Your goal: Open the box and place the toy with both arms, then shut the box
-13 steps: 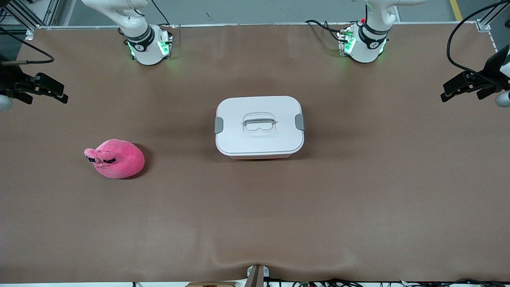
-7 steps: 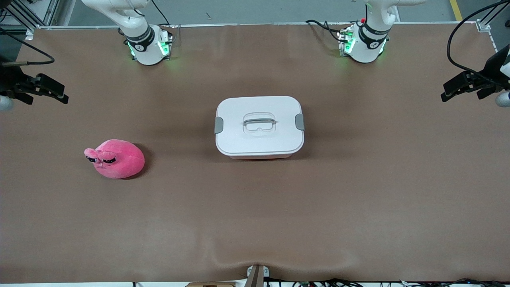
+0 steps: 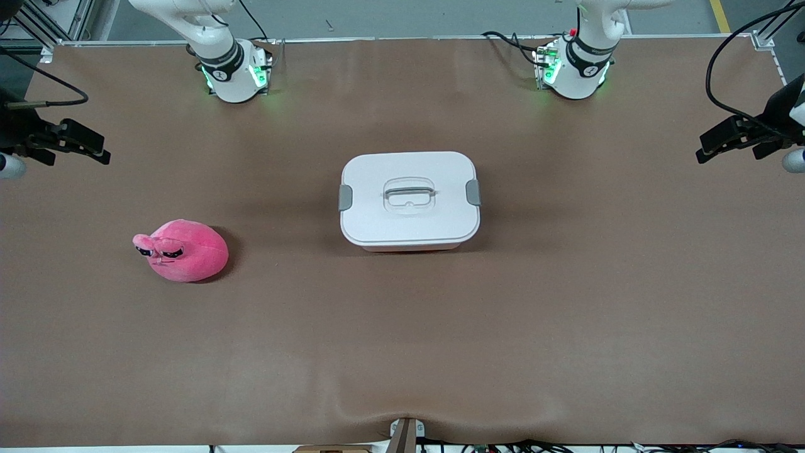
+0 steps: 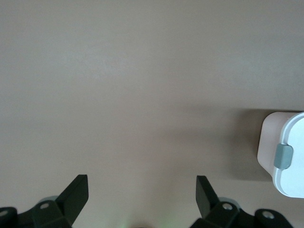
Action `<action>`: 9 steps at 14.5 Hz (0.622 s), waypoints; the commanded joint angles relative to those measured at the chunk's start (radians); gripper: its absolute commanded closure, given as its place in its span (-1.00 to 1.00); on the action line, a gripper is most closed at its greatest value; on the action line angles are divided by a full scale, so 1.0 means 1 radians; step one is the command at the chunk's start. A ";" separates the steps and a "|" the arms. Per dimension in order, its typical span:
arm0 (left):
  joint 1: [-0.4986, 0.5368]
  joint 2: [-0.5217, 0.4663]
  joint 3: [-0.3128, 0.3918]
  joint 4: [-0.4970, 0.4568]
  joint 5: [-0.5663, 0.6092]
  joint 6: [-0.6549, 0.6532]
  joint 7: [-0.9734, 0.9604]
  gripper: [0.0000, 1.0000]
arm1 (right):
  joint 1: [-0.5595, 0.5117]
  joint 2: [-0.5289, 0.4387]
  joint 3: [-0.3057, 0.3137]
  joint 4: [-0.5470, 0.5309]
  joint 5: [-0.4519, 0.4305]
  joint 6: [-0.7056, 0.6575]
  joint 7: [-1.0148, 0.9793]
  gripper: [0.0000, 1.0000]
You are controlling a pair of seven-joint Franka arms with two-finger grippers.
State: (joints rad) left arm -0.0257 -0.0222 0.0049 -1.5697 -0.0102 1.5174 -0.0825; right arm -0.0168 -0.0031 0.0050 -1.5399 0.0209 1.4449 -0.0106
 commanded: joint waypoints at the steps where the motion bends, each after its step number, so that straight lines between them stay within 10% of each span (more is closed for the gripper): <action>1: 0.003 0.056 0.000 0.069 0.015 -0.017 0.012 -1.00 | -0.015 0.006 0.007 0.015 0.004 -0.023 -0.014 -1.00; 9: -0.010 0.182 0.003 0.161 0.023 0.001 -0.011 -1.00 | -0.041 0.012 0.004 -0.011 0.004 -0.021 -0.071 -1.00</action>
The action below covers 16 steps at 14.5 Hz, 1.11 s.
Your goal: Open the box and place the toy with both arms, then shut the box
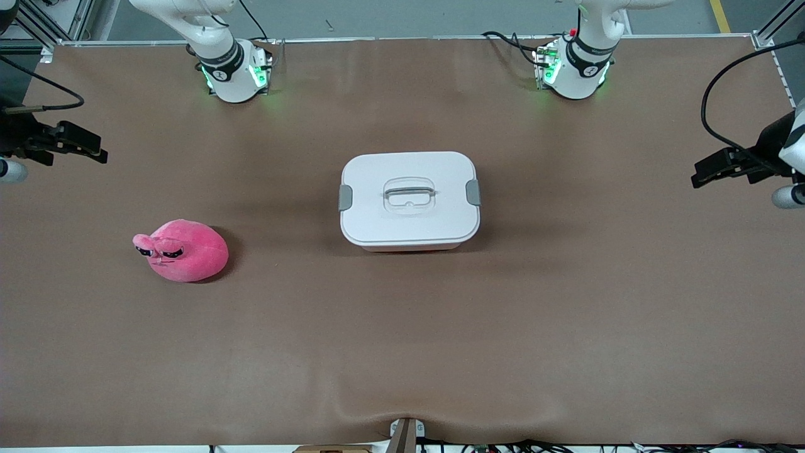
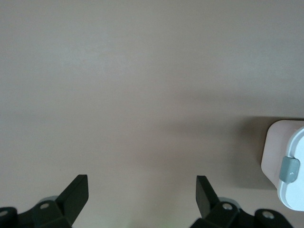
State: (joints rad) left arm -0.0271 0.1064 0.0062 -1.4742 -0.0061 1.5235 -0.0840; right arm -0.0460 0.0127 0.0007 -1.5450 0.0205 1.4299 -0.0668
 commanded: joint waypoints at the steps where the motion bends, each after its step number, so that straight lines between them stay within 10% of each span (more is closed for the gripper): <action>1: -0.007 0.071 0.001 0.074 0.018 0.000 -0.010 -1.00 | -0.012 -0.004 0.009 -0.010 0.004 -0.008 -0.015 -1.00; 16: -0.137 0.139 -0.012 0.075 0.005 0.115 -0.371 -1.00 | -0.011 -0.007 0.009 -0.128 0.004 0.087 -0.015 -1.00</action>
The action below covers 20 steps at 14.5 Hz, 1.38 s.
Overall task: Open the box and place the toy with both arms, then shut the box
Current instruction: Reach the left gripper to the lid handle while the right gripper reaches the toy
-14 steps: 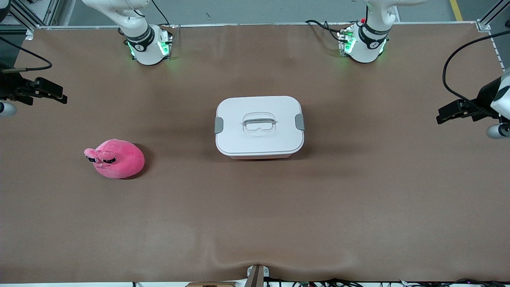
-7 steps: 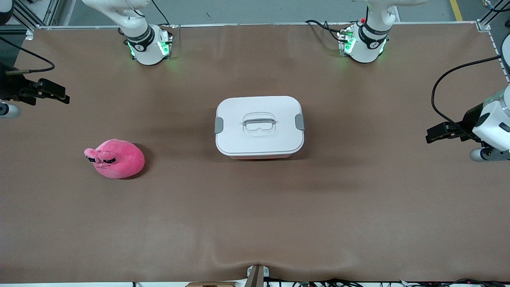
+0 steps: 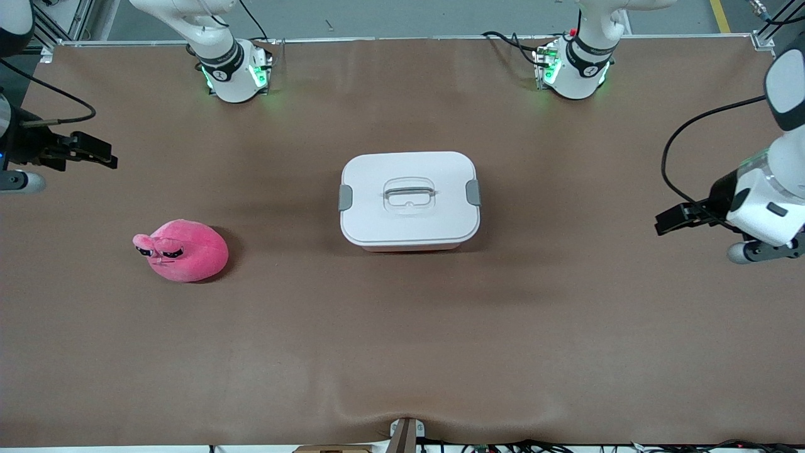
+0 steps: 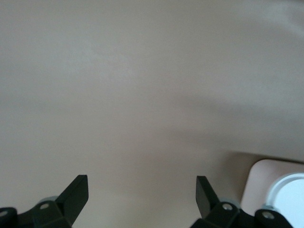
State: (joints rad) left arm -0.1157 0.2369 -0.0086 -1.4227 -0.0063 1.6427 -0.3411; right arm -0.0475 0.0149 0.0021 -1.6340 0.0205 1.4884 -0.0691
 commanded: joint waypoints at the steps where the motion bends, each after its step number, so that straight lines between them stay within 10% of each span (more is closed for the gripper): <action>1: -0.077 0.009 0.002 0.024 0.005 -0.004 -0.195 -1.00 | -0.008 -0.009 0.007 -0.056 0.004 0.050 -0.012 -1.00; 20: -0.473 0.090 0.004 0.016 -0.104 0.146 -1.455 -1.00 | -0.006 -0.003 0.009 -0.266 0.002 0.364 -0.049 -1.00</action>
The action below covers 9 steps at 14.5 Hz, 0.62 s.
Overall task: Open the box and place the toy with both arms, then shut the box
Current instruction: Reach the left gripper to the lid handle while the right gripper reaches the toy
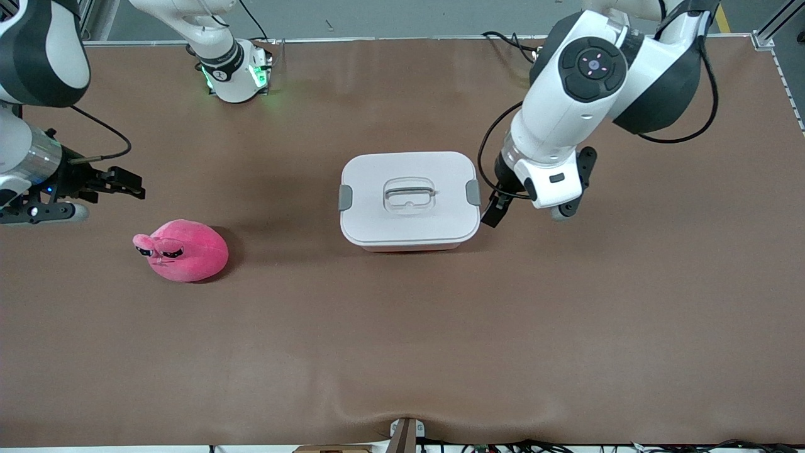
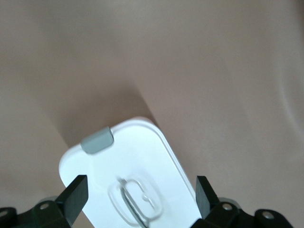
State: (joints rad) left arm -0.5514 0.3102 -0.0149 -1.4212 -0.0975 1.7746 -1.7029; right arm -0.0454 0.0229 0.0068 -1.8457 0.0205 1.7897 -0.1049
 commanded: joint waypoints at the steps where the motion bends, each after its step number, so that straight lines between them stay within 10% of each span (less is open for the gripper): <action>1: -0.050 0.027 0.010 0.014 -0.010 0.014 -0.142 -1.00 | -0.008 -0.009 0.004 -0.072 0.002 0.097 -0.015 -1.00; 9: -0.137 0.098 0.010 0.010 -0.010 0.082 -0.529 -1.00 | 0.001 0.100 0.004 -0.070 0.001 0.230 -0.044 -1.00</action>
State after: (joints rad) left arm -0.6688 0.3898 -0.0150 -1.4217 -0.0977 1.8462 -2.1735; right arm -0.0451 0.0921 0.0073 -1.9290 0.0205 1.9946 -0.1362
